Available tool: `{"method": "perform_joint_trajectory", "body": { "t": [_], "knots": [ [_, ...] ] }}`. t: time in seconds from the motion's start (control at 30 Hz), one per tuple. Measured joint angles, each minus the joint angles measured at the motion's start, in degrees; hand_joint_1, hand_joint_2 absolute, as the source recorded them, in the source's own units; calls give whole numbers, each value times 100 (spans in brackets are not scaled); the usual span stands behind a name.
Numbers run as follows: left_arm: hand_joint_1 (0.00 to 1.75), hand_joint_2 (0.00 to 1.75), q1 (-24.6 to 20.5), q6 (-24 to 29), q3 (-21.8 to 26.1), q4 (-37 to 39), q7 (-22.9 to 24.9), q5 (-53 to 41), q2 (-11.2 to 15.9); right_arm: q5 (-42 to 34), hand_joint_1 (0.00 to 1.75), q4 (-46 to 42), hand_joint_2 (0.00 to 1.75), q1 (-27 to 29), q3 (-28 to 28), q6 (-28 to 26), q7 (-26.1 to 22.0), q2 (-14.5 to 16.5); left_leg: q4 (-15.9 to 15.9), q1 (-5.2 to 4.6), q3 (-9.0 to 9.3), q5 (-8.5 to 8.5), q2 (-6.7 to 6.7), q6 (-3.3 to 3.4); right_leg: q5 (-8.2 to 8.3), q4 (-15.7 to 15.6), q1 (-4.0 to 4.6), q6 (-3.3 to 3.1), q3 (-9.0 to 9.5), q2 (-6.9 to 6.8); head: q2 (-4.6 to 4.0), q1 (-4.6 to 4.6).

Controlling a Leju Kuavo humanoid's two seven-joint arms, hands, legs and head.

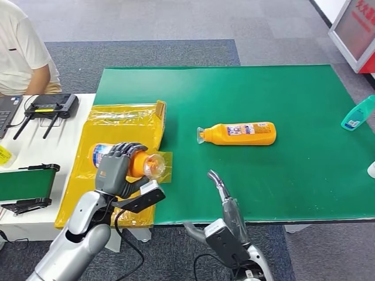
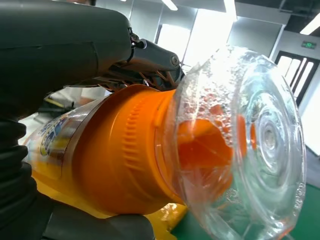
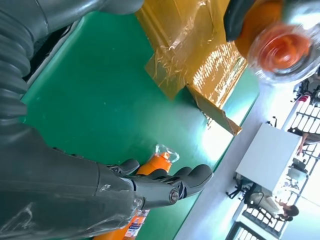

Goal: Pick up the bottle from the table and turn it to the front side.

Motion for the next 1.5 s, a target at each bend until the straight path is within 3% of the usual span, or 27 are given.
{"method": "perform_joint_trajectory", "body": {
  "t": [0.27, 0.57, 0.83, 0.9, 0.97, 1.03, 1.33, 1.5],
  "knots": [
    [175, 175, -966, -571, -257, 1211, 163, -541, -145, -116, 0, 0, 175, -124, -63, 244, -120, 16, 1, -1, -2, 0, 0, 1, 3, 0, -3, 3, -1, 0, 0, 1],
    [175, 175, -1991, -945, -552, 3013, -365, 337, -753, -330, 0, 24, 175, -368, -67, 308, -237, 24, 2, -2, -2, 2, 0, 0, 10, 0, -3, 4, -2, 2, 0, 0],
    [175, 175, -2404, -950, -647, 4046, -381, 508, -1161, -432, 0, 24, 175, -436, -69, 303, -283, 24, 2, -1, -4, 2, 0, -1, 10, 0, -3, 5, -2, 2, 0, 1],
    [87, 175, -2443, -964, -664, 4228, -348, 548, -1237, -453, 0, 24, 175, -447, -69, 300, -286, 24, 2, -1, -4, 2, 0, -1, 9, 0, -3, 5, -2, 2, 0, 1],
    [0, 87, -2468, -1012, -675, 4383, -274, 621, -1295, -474, 0, 24, 175, -450, -69, 289, -289, 24, 2, -1, -4, 2, 0, -1, 9, 0, -3, 5, -2, 1, 0, 1],
    [0, 0, -2489, -1083, -680, 4547, -199, 729, -1338, -491, 0, 23, 175, -444, -74, 273, -292, 23, 2, -1, -4, 2, 0, -1, 10, 0, -3, 5, -2, 1, 0, 0],
    [0, 0, -2463, -962, -548, 4948, -190, 1273, -1341, -595, 0, 20, 175, -311, -278, 179, -341, 20, 2, -1, -5, 2, 0, -1, 9, 0, -2, 5, -2, 1, 0, 2],
    [0, 0, -2362, -964, -324, 4975, -418, 1727, -1318, -605, 0, 20, 175, -183, -439, 157, -393, 17, 2, -1, -6, 2, 0, -1, 9, 0, -3, 6, -2, 1, 0, 1]
  ]
}}
